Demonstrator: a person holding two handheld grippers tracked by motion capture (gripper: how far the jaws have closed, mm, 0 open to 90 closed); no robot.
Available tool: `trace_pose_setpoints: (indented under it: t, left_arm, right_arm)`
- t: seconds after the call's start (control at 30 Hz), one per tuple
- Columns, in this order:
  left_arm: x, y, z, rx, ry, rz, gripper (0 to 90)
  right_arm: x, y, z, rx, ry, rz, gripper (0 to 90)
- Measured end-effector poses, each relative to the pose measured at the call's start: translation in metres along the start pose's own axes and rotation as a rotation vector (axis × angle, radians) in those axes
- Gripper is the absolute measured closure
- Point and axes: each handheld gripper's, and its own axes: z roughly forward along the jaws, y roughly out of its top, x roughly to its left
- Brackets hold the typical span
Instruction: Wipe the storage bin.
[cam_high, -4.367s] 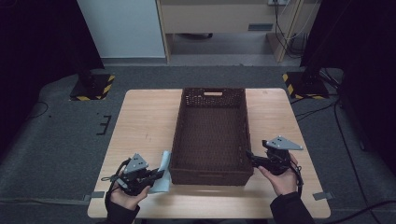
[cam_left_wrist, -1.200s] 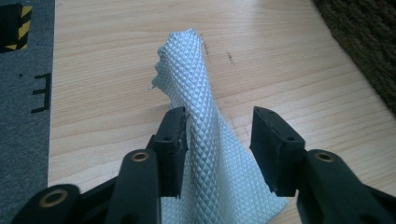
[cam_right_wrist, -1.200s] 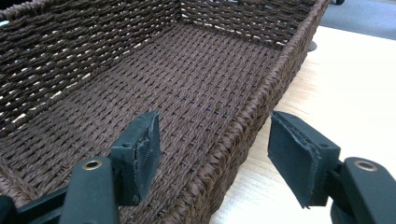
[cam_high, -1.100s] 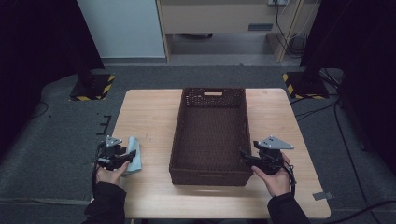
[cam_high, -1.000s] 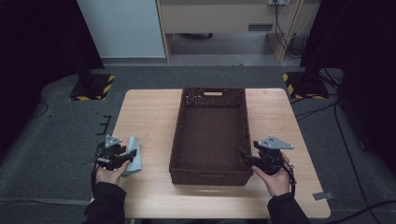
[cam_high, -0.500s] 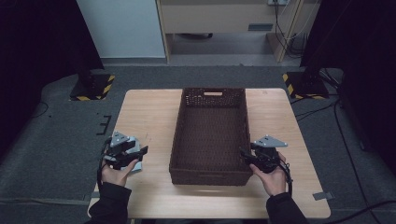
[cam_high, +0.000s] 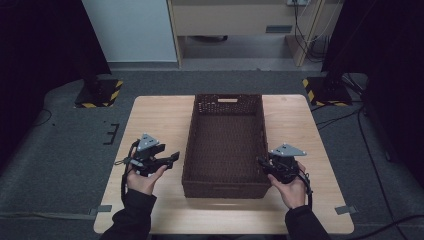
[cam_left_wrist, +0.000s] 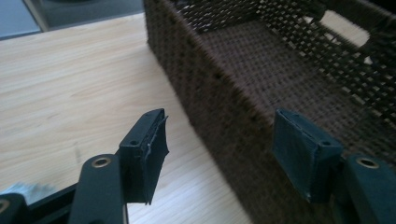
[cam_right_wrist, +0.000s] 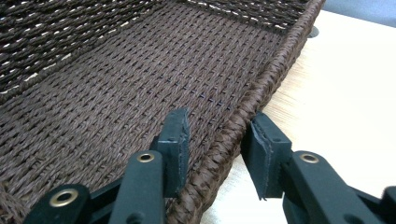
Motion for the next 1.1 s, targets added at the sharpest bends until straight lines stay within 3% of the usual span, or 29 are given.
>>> trace_pose_setpoints:
  t: [0.3, 0.43, 0.53, 0.67, 0.8, 1.0, 1.1]
  left_arm:
    - [-0.021, 0.000, 0.017, 0.016, -0.024, 0.064, 42.5]
    - [-0.026, -0.004, 0.026, 0.044, -0.042, 0.080, 47.9]
    - [-0.029, -0.003, 0.027, 0.049, -0.047, 0.090, 53.0]
    - [-0.030, -0.004, 0.028, 0.049, -0.047, 0.082, 55.6]
    - [-0.029, -0.003, 0.030, 0.047, -0.047, 0.085, 53.7]
    - [-0.033, -0.002, 0.035, 0.055, -0.068, 0.094, 52.6]
    - [-0.038, -0.004, 0.035, 0.051, -0.037, 0.118, 53.4]
  right_arm:
    - [-0.006, 0.003, 0.004, 0.003, -0.011, 0.022, 66.4]
    - [-0.005, 0.003, 0.002, -0.009, -0.036, 0.014, 58.0]
    - [-0.005, 0.004, -0.010, -0.035, -0.030, 0.025, 54.6]
    - [-0.002, 0.001, -0.016, -0.019, -0.014, 0.033, 62.8]
    - [0.001, 0.003, -0.016, -0.005, -0.044, 0.034, 66.1]
    - [-0.007, 0.005, -0.009, -0.023, -0.047, 0.039, 68.8]
    - [-0.009, 0.005, -0.008, -0.025, -0.047, 0.037, 67.9]
